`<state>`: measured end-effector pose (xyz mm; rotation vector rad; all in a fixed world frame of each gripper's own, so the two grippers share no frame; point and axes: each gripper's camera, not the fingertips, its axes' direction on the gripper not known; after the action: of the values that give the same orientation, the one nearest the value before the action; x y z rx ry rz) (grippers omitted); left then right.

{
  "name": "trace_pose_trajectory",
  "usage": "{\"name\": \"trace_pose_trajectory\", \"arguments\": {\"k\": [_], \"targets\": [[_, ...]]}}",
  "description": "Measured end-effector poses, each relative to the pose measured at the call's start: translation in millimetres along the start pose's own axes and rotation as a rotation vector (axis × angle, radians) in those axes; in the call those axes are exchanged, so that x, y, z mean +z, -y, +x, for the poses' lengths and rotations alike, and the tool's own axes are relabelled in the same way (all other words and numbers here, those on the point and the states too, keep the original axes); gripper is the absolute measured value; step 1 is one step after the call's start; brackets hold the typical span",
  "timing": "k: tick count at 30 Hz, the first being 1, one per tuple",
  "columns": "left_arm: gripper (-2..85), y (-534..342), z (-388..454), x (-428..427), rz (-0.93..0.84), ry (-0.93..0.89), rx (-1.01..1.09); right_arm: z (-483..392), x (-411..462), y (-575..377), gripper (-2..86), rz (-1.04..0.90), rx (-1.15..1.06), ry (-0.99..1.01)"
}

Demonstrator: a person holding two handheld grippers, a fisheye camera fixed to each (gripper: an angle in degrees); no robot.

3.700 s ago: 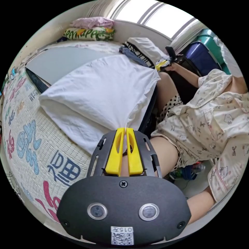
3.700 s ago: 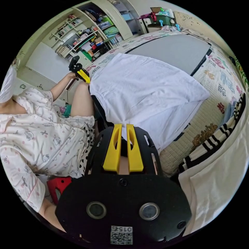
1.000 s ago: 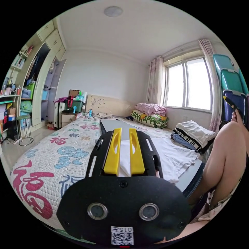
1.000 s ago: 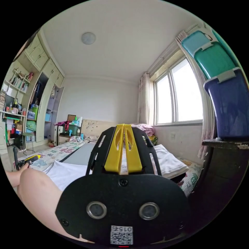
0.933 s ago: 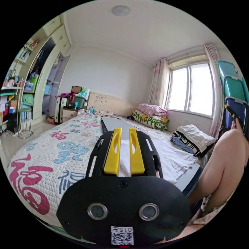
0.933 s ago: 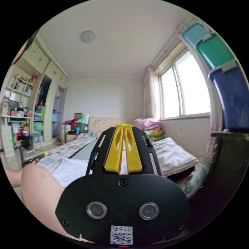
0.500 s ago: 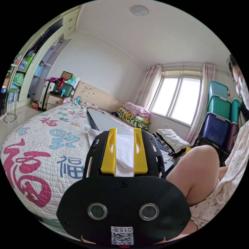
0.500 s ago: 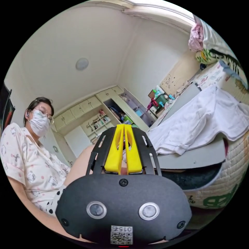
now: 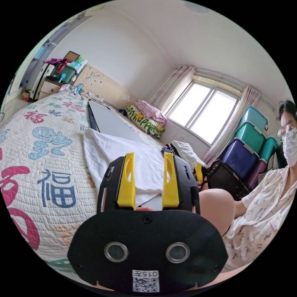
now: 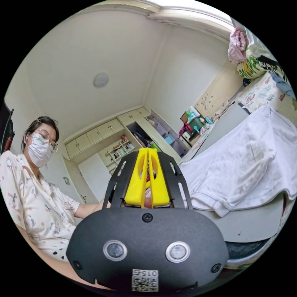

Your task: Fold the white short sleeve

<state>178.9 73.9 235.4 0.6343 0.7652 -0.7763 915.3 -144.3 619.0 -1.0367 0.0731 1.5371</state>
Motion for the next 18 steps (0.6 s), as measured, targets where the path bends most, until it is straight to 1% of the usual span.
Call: {"name": "trace_pose_trajectory", "arguments": {"k": [1, 4, 7, 9, 10, 12, 15, 18], "targets": [[13.6, -0.4, -2.5, 4.9, -0.002, -0.008, -0.006, -5.0, -4.5, 13.9, -1.0, 0.015, -0.01, -0.019], [13.7, -0.8, -11.7, 34.1, -0.035, -0.031, -0.009, 1.6, -23.0, 47.3, -1.0, 0.098, 0.085, 0.007], [13.6, -1.0, -18.6, 77.8, -0.139, -0.034, 0.011, -3.8, -33.2, 74.1, -1.0, 0.101, 0.093, -0.026], [13.5, -0.4, -20.3, 93.9, -0.168, -0.08, 0.02, -8.8, -37.1, 91.2, -1.0, 0.099, 0.093, -0.032], [13.4, 0.6, -19.5, 95.9, -0.159, -0.1, 0.027, -11.6, -38.9, 102.6, -1.0, 0.094, 0.094, -0.033], [13.0, 2.4, -16.3, 93.4, -0.08, -0.148, 0.056, -16.1, -40.6, 120.0, -1.0, 0.079, 0.088, -0.036], [12.0, -1.2, -17.4, 95.0, -0.073, -0.122, 0.091, -19.0, -48.1, 148.0, -1.0, 0.068, 0.101, -0.035], [11.4, -7.2, -30.1, 84.1, -0.026, -0.124, 0.067, -14.5, -69.4, 168.3, -1.0, 0.127, 0.158, -0.011]]}}
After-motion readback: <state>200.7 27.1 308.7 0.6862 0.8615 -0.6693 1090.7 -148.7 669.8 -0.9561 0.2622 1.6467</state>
